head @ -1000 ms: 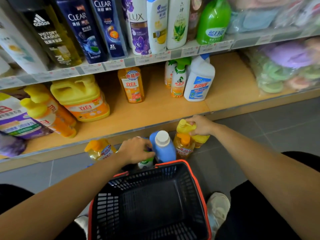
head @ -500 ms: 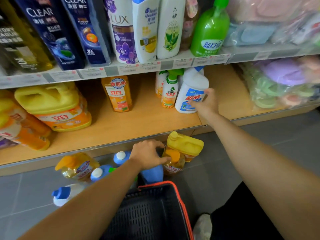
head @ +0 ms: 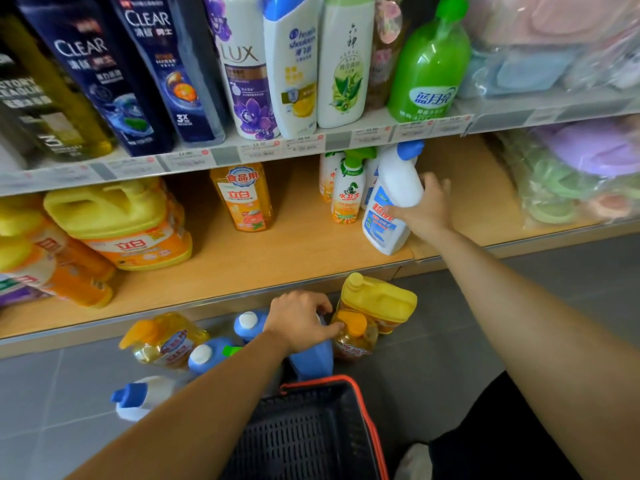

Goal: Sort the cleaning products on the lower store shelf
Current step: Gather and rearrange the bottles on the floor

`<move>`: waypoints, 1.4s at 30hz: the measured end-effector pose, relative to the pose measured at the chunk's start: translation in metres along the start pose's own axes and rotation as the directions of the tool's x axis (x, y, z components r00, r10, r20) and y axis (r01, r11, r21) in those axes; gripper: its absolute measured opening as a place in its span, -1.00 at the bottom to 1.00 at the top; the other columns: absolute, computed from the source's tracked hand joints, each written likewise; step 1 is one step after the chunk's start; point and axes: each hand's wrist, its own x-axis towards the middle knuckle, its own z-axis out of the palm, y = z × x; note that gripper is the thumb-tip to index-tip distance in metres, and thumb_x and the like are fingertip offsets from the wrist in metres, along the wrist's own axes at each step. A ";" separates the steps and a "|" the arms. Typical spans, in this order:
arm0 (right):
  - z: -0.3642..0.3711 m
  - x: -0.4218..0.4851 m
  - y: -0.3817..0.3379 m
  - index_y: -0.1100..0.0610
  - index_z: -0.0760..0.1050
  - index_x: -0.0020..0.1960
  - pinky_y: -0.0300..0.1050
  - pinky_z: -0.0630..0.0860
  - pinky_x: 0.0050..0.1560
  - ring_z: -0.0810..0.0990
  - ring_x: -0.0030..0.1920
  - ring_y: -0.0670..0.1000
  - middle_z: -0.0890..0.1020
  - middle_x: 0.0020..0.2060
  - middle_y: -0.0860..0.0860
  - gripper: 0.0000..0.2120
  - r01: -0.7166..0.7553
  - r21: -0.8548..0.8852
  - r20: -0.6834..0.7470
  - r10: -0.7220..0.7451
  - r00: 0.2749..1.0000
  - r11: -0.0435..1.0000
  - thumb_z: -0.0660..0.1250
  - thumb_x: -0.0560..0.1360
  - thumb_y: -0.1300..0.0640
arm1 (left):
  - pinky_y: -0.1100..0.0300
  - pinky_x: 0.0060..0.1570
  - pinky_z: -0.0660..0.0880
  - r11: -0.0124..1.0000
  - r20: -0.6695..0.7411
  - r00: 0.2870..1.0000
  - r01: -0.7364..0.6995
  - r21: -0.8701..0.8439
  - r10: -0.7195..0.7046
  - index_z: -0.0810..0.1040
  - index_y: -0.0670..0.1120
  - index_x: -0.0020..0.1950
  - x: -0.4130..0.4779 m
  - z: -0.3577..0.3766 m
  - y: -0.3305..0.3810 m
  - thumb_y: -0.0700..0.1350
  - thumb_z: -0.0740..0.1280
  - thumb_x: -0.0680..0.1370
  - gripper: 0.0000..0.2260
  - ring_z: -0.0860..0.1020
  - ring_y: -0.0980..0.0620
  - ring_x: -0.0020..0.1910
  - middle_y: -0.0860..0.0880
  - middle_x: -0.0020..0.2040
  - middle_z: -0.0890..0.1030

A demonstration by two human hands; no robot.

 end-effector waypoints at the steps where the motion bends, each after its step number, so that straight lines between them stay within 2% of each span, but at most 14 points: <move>1: 0.001 -0.005 0.000 0.00 0.33 0.08 -0.02 0.56 -0.03 0.54 0.07 0.04 0.46 0.09 -0.02 -0.34 -0.005 0.069 0.014 0.004 1.000 0.998 0.70 0.20 0.02 | 0.06 0.05 0.55 1.000 0.001 1.000 0.000 -0.001 0.000 0.63 0.15 0.08 0.000 0.000 0.000 0.45 0.25 0.36 -0.51 0.60 0.08 0.05 0.19 0.01 0.66; 5: -0.004 -0.025 -0.006 0.03 0.39 0.08 -0.22 0.53 -0.16 0.58 0.03 -0.01 0.56 0.02 -0.07 -0.40 0.030 0.172 0.037 -0.037 0.999 0.985 0.69 0.22 0.17 | 0.08 0.03 0.54 1.000 -0.002 1.000 -0.004 0.009 0.004 0.63 0.15 0.05 -0.001 0.000 0.001 0.46 0.23 0.36 -0.50 0.60 0.09 0.04 0.19 -0.01 0.66; 10: -0.018 -0.054 -0.019 0.14 0.50 0.22 0.06 0.62 0.11 0.59 0.17 0.08 0.62 0.14 0.03 -0.38 0.138 0.149 0.102 -0.154 0.983 0.979 0.67 0.23 0.28 | 0.10 0.02 0.53 1.000 0.000 1.000 0.003 -0.017 -0.003 0.63 0.17 0.04 -0.002 -0.004 0.004 0.50 0.15 0.29 -0.42 0.61 0.09 0.05 0.20 0.00 0.66; 13: -0.034 -0.071 -0.036 0.13 0.51 0.32 0.10 0.61 0.17 0.59 0.20 0.07 0.63 0.18 0.04 -0.31 0.179 0.166 0.121 -0.201 0.972 0.970 0.66 0.25 0.27 | 0.08 0.07 0.50 1.000 -0.034 0.999 -0.026 -0.016 0.026 0.58 0.19 0.21 -0.007 -0.006 0.005 0.49 0.22 0.33 -0.41 0.56 0.04 0.18 0.17 0.18 0.60; 15: -0.048 -0.083 -0.047 0.10 0.50 0.35 0.03 0.62 0.14 0.59 0.20 0.04 0.62 0.19 0.01 -0.30 0.210 0.183 0.112 -0.232 0.966 0.960 0.66 0.26 0.25 | 0.04 0.16 0.49 0.998 -0.105 0.993 -0.058 -0.006 0.057 0.52 0.14 0.35 -0.012 -0.010 0.006 0.47 0.27 0.36 -0.34 0.50 0.01 0.26 0.11 0.29 0.54; 17: -0.062 -0.097 -0.059 0.05 0.48 0.36 -0.15 0.62 0.07 0.59 0.20 -0.01 0.61 0.19 -0.04 -0.27 0.237 0.232 0.111 -0.268 0.957 0.943 0.66 0.26 0.24 | 0.02 0.20 0.48 0.996 -0.177 0.981 -0.084 -0.034 0.077 0.52 0.09 0.38 -0.020 -0.018 0.009 0.44 0.27 0.39 -0.32 0.50 -0.01 0.27 0.08 0.30 0.56; 19: -0.075 -0.110 -0.074 0.02 0.47 0.34 -0.29 0.59 -0.02 0.60 0.17 -0.05 0.61 0.17 -0.06 -0.28 0.246 0.281 0.115 -0.287 0.951 0.928 0.66 0.25 0.23 | 0.00 0.17 0.50 0.985 -0.254 0.961 -0.135 -0.105 0.105 0.56 0.02 0.34 -0.028 -0.033 0.011 0.33 0.34 0.43 -0.41 0.53 -0.05 0.25 0.03 0.26 0.59; 23: -0.096 -0.144 -0.097 0.00 0.49 0.25 -0.15 0.65 -0.04 0.65 0.09 -0.08 0.64 0.13 -0.01 -0.35 0.200 0.409 0.174 -0.291 0.941 0.891 0.68 0.24 0.21 | 0.06 0.21 0.48 0.943 -0.399 0.901 -0.265 -0.201 0.168 0.61 -0.08 0.29 -0.056 -0.076 0.012 0.02 0.50 0.51 -0.61 0.53 -0.06 0.26 -0.04 0.27 0.59; 25: -0.100 -0.166 -0.105 0.00 0.52 0.24 -0.14 0.65 -0.02 0.66 0.10 -0.09 0.65 0.14 -0.02 -0.35 0.177 0.463 0.230 -0.310 0.922 0.868 0.68 0.23 0.25 | 0.09 0.20 0.49 0.907 -0.428 0.887 -0.312 -0.282 0.172 0.59 -0.07 0.31 -0.075 -0.101 0.012 -0.03 0.49 0.53 -0.63 0.52 0.02 0.26 -0.01 0.28 0.58; 28: -0.097 -0.200 -0.114 0.03 0.55 0.27 -0.06 0.64 0.09 0.65 0.17 -0.03 0.67 0.17 0.00 -0.32 0.110 0.540 0.319 -0.324 0.891 0.835 0.66 0.21 0.35 | 0.10 0.21 0.50 0.815 -0.374 0.918 -0.317 -0.486 0.134 0.54 -0.01 0.36 -0.109 -0.135 0.020 -0.08 0.42 0.59 -0.67 0.51 0.10 0.25 0.05 0.26 0.58; 31: -0.091 -0.226 -0.120 0.06 0.56 0.28 -0.08 0.63 0.10 0.65 0.16 -0.05 0.68 0.15 -0.01 -0.32 0.066 0.580 0.393 -0.350 0.850 0.812 0.63 0.22 0.41 | 0.17 0.17 0.49 0.654 -0.327 0.931 -0.348 -0.671 0.161 0.51 -0.11 0.37 -0.142 -0.157 0.035 -0.23 0.31 0.64 -0.70 0.54 -0.01 0.25 -0.07 0.23 0.61; 34: -0.085 -0.247 -0.123 0.14 0.52 0.34 0.00 0.64 0.11 0.65 0.19 0.05 0.67 0.18 0.06 -0.29 0.001 0.615 0.459 -0.359 0.813 0.789 0.61 0.25 0.43 | 0.27 0.20 0.46 0.472 -0.341 0.914 -0.405 -0.783 0.218 0.44 -0.16 0.45 -0.171 -0.169 0.046 -0.22 0.24 0.64 -0.64 0.54 0.10 0.28 -0.04 0.32 0.59; 37: -0.075 -0.262 -0.121 0.10 0.56 0.29 0.00 0.63 0.09 0.66 0.17 0.06 0.68 0.15 0.08 -0.33 -0.044 0.631 0.535 -0.393 0.748 0.775 0.62 0.23 0.39 | 0.31 0.19 0.45 0.433 -0.382 0.902 -0.433 -0.791 0.203 0.45 -0.15 0.44 -0.187 -0.169 0.049 -0.14 0.26 0.65 -0.64 0.54 0.15 0.28 -0.02 0.34 0.59; 42: -0.059 -0.277 -0.122 0.14 0.56 0.30 -0.02 0.64 0.06 0.67 0.17 0.09 0.68 0.17 0.14 -0.36 -0.117 0.630 0.628 -0.414 0.659 0.768 0.59 0.27 0.43 | 0.26 0.05 0.54 0.388 -0.376 0.915 -0.404 -0.828 0.149 0.47 -0.26 0.37 -0.199 -0.159 0.040 -0.15 0.30 0.58 -0.62 0.64 0.09 0.10 -0.11 0.13 0.67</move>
